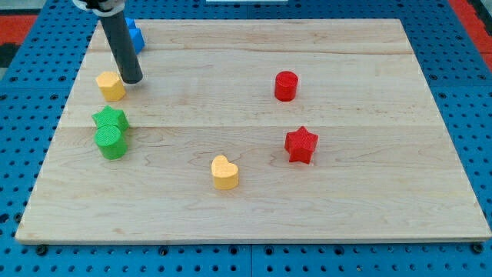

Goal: Move yellow hexagon towards the bottom left

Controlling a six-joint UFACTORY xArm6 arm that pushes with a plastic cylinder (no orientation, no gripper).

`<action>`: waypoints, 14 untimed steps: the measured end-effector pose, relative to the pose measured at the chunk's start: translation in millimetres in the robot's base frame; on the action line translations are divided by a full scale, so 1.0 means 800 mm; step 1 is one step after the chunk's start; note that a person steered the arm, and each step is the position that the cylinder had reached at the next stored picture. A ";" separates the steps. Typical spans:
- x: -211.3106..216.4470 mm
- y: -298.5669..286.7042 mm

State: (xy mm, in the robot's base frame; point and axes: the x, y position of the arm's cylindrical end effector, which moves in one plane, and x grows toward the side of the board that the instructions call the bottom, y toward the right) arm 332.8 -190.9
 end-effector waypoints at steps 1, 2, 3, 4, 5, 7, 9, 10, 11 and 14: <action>-0.066 -0.047; -0.014 -0.057; 0.013 -0.083; 0.044 -0.024; 0.037 0.030; 0.076 0.117; 0.020 0.061; 0.080 0.056; 0.123 0.067; 0.176 0.104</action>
